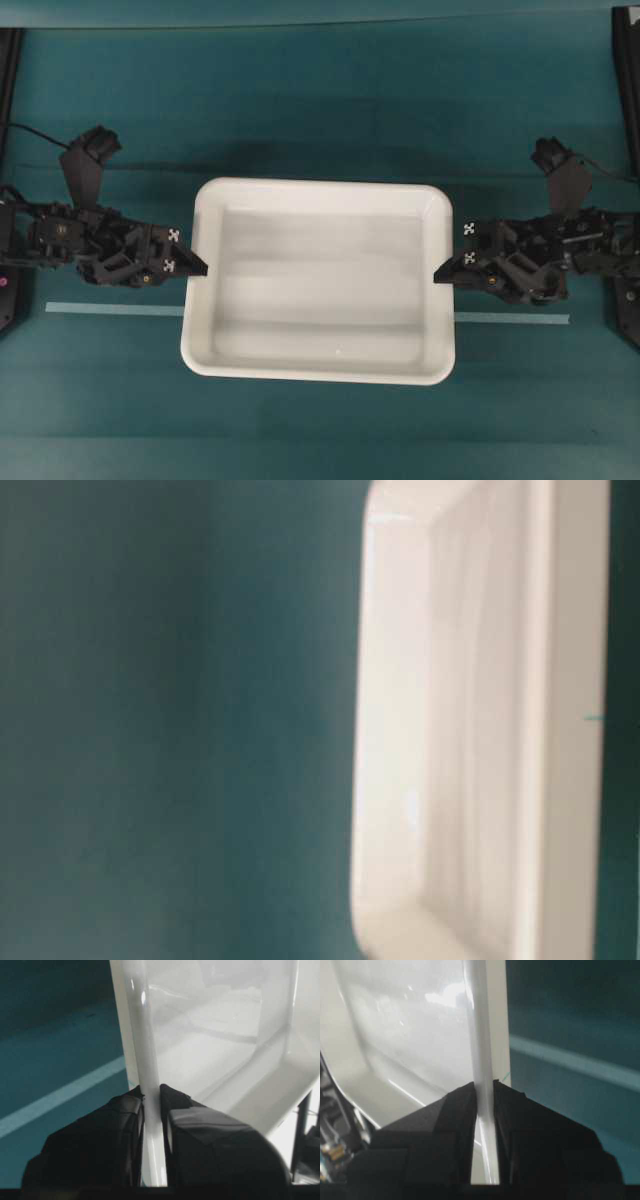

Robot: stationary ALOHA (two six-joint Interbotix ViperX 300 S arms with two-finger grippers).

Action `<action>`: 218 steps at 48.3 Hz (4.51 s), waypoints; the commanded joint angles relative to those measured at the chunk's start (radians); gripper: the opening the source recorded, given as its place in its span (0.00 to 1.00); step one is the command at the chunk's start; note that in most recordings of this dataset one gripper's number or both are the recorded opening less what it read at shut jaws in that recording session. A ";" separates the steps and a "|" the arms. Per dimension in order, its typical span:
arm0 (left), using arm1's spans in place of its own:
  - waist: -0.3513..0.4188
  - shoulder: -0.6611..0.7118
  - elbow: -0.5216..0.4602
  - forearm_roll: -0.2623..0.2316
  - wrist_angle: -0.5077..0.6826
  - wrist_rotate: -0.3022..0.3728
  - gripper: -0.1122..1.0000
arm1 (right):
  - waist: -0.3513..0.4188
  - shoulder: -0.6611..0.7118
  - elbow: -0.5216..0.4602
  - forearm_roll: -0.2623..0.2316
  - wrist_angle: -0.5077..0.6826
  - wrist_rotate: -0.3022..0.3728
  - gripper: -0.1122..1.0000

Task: Lift the white case with both hands.
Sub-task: 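Close both grippers on the left and right tray walls, then lift the gripped tray upward with both grippers, then lower the held tray back onto the table with both grippers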

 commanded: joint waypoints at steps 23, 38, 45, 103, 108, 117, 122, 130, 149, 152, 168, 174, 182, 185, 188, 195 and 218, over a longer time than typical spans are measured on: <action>0.009 -0.153 -0.080 0.003 0.015 -0.002 0.17 | -0.061 -0.216 -0.071 -0.018 0.110 -0.003 0.21; 0.011 -0.230 -0.160 0.003 0.192 0.000 0.17 | -0.080 -0.236 -0.127 -0.043 0.163 -0.003 0.21; -0.005 -0.239 -0.202 0.003 0.207 -0.002 0.17 | -0.081 -0.253 -0.175 -0.066 0.219 -0.002 0.21; -0.005 -0.273 -0.572 0.008 0.420 -0.063 0.15 | -0.175 -0.370 -0.483 -0.071 0.489 0.008 0.20; 0.000 -0.272 -0.580 0.008 0.422 -0.063 0.15 | -0.181 -0.367 -0.503 -0.071 0.505 0.008 0.20; 0.002 -0.272 -0.591 0.008 0.422 -0.063 0.15 | -0.183 -0.362 -0.532 -0.071 0.515 0.008 0.20; 0.002 -0.270 -0.600 0.008 0.422 -0.061 0.15 | -0.183 -0.356 -0.549 -0.071 0.520 0.008 0.20; 0.002 -0.267 -0.606 0.008 0.422 -0.061 0.15 | -0.183 -0.351 -0.554 -0.071 0.532 0.006 0.20; 0.003 -0.258 -0.603 0.008 0.420 -0.058 0.15 | -0.183 -0.353 -0.548 -0.072 0.528 0.002 0.20; 0.002 -0.256 -0.598 0.008 0.422 -0.058 0.15 | -0.183 -0.353 -0.535 -0.071 0.528 -0.002 0.20; 0.003 -0.250 -0.492 0.008 0.417 -0.067 0.15 | -0.178 -0.337 -0.471 -0.083 0.525 -0.009 0.20; 0.008 -0.244 -0.445 0.008 0.413 -0.072 0.15 | -0.166 -0.328 -0.413 -0.084 0.520 -0.012 0.20; 0.015 -0.233 -0.382 0.009 0.373 -0.072 0.15 | -0.130 -0.311 -0.319 -0.084 0.476 -0.055 0.20; 0.012 -0.225 -0.353 0.009 0.362 -0.072 0.15 | -0.126 -0.304 -0.295 -0.084 0.453 -0.064 0.20; 0.011 -0.218 -0.324 0.009 0.357 -0.072 0.15 | -0.126 -0.298 -0.276 -0.084 0.439 -0.069 0.19; 0.018 -0.199 -0.265 0.009 0.342 -0.072 0.15 | -0.126 -0.276 -0.213 -0.084 0.425 -0.072 0.19; 0.029 -0.112 -0.098 0.009 0.279 -0.072 0.15 | -0.123 -0.172 -0.046 -0.086 0.296 -0.164 0.19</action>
